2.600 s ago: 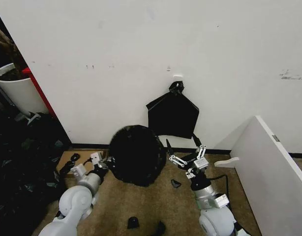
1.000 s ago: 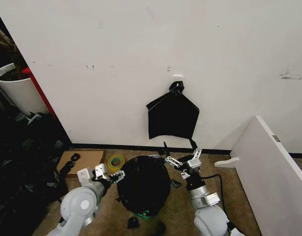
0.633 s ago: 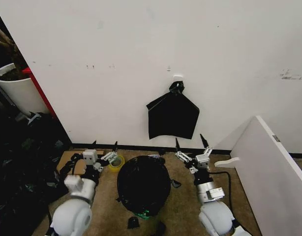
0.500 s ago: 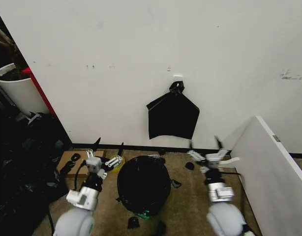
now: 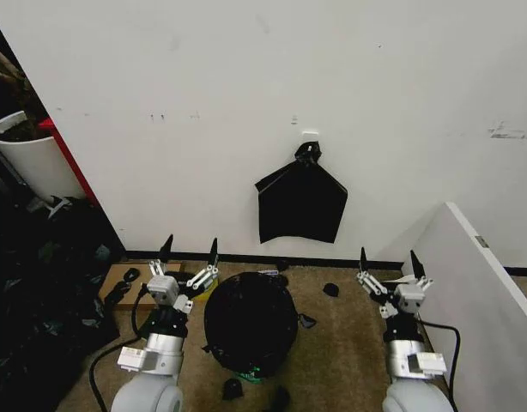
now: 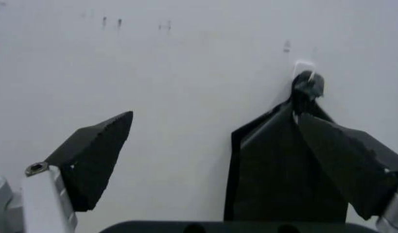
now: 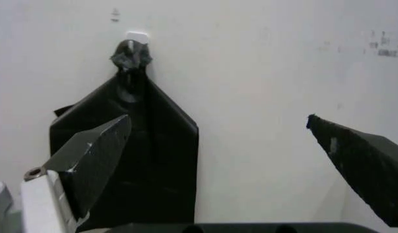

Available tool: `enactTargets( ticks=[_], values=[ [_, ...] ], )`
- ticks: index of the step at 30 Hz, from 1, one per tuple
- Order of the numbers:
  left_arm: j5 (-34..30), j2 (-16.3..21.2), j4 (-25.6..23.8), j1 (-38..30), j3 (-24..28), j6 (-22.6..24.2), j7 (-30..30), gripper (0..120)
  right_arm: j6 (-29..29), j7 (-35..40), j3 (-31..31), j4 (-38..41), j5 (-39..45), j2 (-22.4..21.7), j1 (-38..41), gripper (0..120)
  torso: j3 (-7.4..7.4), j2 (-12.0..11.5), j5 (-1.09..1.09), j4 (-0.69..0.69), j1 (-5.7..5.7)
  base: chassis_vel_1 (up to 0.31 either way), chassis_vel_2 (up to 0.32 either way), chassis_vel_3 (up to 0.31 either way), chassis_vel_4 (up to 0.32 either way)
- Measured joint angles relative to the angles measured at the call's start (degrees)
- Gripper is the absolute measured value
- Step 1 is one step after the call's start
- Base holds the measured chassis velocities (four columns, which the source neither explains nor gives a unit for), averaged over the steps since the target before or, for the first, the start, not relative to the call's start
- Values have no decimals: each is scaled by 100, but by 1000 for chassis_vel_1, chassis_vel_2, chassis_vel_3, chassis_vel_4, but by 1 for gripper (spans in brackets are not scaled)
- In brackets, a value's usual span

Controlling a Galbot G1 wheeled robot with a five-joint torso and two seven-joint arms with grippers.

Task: Place the garbage bag over the trash bin.

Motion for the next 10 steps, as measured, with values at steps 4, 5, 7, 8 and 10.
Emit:
enactTargets(
  ticks=[4, 5, 7, 8, 10],
  values=[
    [-158, 114, 51, 80, -66, -133, 39, 100, 108, -100, -36, -51, -95, -43, 1, 100, 0, 0, 1, 0, 0, 0, 0, 0, 0],
    [-158, 114, 51, 80, -66, -133, 39, 100, 108, -100, -36, -51, -95, -43, 1, 100, 0, 0, 1, 0, 0, 0, 0, 0, 0],
    [-330, 205, 5, 107, -69, -72, 65, 100, 51, -103, -82, -51, -111, -67, 35, 100, 0, 0, 0, 0, 0, 0, 0, 0, 0],
    [-392, 246, -7, 111, -71, -44, 73, 100, 17, -94, -117, -51, -113, -76, 59, 100, 0, 0, 1, 0, 1, 0, 0, 0, 0],
    [-467, 314, -8, 87, -91, -17, 108, 100, -20, -78, -173, -63, -117, -83, 138, 100, 0, 0, 0, 0, 1, 0, 0, 0, 0]
  ],
)
